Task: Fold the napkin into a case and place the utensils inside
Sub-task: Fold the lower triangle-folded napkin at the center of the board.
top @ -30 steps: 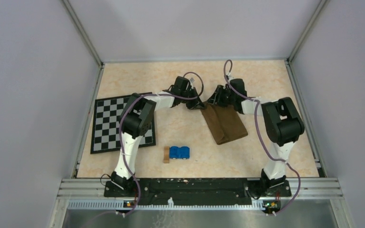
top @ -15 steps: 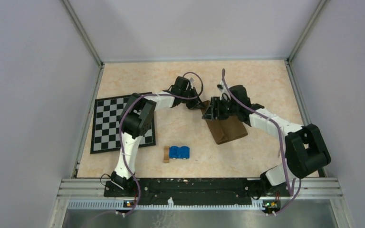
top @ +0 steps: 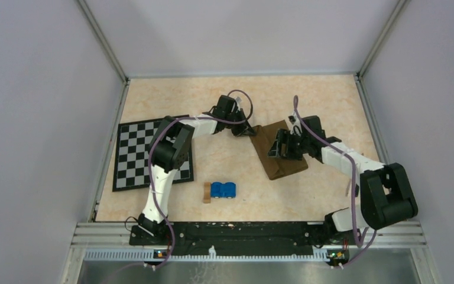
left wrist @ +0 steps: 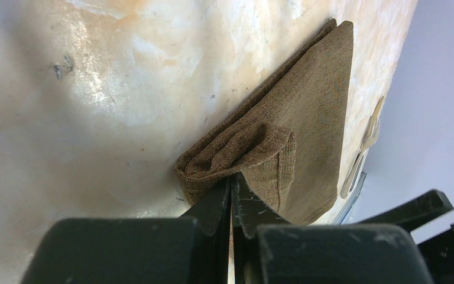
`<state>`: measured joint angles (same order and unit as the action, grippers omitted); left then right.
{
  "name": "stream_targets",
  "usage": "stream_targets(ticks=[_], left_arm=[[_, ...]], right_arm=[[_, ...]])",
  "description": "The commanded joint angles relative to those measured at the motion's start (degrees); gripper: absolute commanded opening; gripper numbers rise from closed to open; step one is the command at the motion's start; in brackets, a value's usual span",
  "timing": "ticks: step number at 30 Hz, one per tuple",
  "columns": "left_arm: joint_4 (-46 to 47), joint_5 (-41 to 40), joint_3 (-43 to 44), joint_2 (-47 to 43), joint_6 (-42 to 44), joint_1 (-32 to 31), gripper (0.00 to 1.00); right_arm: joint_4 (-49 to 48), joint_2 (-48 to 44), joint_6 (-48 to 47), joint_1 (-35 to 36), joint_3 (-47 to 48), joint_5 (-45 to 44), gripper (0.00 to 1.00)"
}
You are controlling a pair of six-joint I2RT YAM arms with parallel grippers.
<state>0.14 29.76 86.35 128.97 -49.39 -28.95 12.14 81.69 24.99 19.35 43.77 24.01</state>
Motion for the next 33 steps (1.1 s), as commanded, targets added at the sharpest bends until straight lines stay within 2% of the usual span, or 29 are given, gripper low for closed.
stream_targets(ticks=[1,8,10,15,20,24,27,29,33], left_arm=[[-2.3,-1.7,-0.2,0.9,2.6,-0.2,0.04],[-2.1,-1.4,0.2,1.0,2.4,-0.2,0.04],[-2.1,-1.4,0.2,0.8,2.4,-0.2,0.04],[-2.2,-1.3,0.3,0.5,2.5,-0.2,0.04],[-2.4,-1.4,0.6,0.2,2.7,-0.2,0.04],[-2.3,-1.0,1.1,0.1,2.7,-0.3,0.04],[-2.3,-0.5,1.4,-0.4,2.7,-0.3,0.06],[-2.1,0.1,1.4,-1.5,3.1,-0.3,0.1],[-0.6,2.4,1.6,-4.2,4.1,-0.5,0.22]], right_arm=[[2.3,-5.1,0.3,-5.4,-4.0,2.8,0.77],[-0.7,-1.7,-0.4,-5.7,-6.5,5.6,0.77],[-1.5,-0.5,-1.2,-5.7,-6.7,5.3,0.74],[-4.9,1.8,-0.5,-5.7,-7.8,8.2,0.56],[-6.1,2.6,-0.3,-5.7,-8.4,8.3,0.52],[-8.3,3.4,0.6,-5.7,-8.9,9.4,0.33],[-9.9,3.5,1.4,-5.7,-9.3,10.2,0.14],[-8.9,2.1,1.3,-5.7,-9.0,9.0,0.0],[-3.8,-3.0,0.8,-5.7,-7.2,6.3,0.0]])
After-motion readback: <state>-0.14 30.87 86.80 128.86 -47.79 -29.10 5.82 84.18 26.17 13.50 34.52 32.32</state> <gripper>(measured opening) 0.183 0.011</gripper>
